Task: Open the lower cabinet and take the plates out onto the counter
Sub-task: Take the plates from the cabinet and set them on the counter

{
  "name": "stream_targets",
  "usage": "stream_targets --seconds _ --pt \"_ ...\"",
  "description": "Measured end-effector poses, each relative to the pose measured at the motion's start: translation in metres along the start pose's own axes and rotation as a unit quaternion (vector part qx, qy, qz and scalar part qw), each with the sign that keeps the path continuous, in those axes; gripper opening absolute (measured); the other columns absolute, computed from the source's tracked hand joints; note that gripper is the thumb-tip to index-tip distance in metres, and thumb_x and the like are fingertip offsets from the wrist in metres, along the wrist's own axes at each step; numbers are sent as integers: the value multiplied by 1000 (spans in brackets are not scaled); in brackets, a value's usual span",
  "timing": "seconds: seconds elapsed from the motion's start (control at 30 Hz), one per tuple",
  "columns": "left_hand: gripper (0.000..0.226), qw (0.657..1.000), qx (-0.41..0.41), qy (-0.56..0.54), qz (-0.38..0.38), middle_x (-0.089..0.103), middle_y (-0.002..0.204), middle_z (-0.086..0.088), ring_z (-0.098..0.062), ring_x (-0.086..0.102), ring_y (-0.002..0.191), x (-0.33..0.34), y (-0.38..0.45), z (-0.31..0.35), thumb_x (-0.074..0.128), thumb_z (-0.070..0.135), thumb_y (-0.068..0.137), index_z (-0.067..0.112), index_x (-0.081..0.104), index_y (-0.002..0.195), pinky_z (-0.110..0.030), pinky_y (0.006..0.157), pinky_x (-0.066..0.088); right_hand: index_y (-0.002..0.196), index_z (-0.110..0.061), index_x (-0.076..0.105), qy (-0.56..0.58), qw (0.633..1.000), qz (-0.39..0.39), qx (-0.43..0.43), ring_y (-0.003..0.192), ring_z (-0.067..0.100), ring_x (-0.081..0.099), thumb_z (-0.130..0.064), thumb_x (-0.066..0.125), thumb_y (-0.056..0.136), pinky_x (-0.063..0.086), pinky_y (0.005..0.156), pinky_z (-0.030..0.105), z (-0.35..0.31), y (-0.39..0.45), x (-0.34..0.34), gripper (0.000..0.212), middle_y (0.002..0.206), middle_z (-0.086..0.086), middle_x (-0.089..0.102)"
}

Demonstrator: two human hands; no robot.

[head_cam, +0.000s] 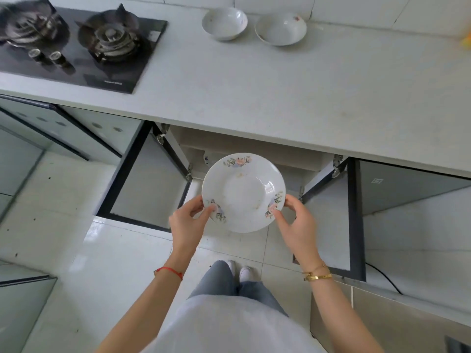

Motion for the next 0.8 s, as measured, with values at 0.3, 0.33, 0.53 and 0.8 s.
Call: stream_targets --seconds 0.3,0.33,0.53,0.8 --pt "31 998 53 -3 30 72 78 28 9 69 80 -17 68 46 74 19 78 50 71 80 -5 79 49 115 -27 62 -22 999 -21 -40 105 -6 57 -33 68 86 41 86 6 -42 79 19 30 110 -19 65" --pt "35 998 59 -4 33 71 76 31 10 68 79 -19 80 52 74 19 78 54 68 77 -3 77 48 114 -27 62 -23 999 -21 -43 105 -7 57 -33 69 86 40 86 5 -48 92 24 30 110 -20 66" --pt "32 997 61 -39 23 73 77 25 9 69 77 -30 173 77 73 13 77 45 72 83 -4 71 50 109 -23 64 -28 998 -12 -59 98 -10 58 -31 70 85 39 81 -1 -79 178 63 26 104 -19 67" --pt "19 999 47 2 2 68 75 28 11 67 79 -42 321 98 75 17 79 28 77 95 -5 75 49 107 -26 64 -39 998 2 -42 97 3 62 -25 70 85 36 79 -4 -114 296 125 23 101 -16 68"
Point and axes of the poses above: each hand's wrist, its own y-axis towards the middle knuckle, its own x-axis out of the palm, z = x × y, the point moved 5 cm from there along y, towards the middle knuckle
